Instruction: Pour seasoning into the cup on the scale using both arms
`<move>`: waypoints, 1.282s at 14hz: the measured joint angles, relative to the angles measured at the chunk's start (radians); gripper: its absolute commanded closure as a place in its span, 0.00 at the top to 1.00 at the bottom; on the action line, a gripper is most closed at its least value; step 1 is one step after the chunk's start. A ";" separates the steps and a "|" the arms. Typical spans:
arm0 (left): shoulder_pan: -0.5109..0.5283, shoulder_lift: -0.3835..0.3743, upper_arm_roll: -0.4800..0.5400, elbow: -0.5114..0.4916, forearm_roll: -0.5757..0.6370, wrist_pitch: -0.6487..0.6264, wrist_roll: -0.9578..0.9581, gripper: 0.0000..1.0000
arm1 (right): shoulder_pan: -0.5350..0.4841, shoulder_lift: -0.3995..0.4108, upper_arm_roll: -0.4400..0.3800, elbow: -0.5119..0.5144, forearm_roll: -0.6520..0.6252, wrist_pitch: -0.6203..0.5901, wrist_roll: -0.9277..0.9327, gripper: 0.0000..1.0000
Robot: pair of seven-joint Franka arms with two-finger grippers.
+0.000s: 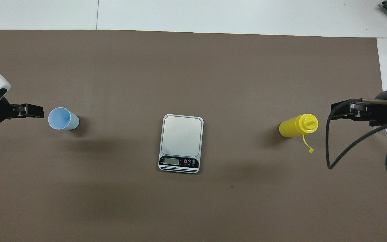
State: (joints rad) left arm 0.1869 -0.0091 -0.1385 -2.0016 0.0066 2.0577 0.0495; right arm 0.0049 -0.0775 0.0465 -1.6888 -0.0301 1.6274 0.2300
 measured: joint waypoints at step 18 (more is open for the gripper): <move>0.006 0.084 -0.006 -0.225 -0.087 0.308 -0.110 1.00 | 0.000 0.000 0.000 0.000 0.000 0.000 0.000 1.00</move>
State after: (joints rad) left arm 0.1930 0.0749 -0.1440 -2.2267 -0.0800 2.3653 -0.0602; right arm 0.0049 -0.0775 0.0465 -1.6888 -0.0301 1.6274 0.2300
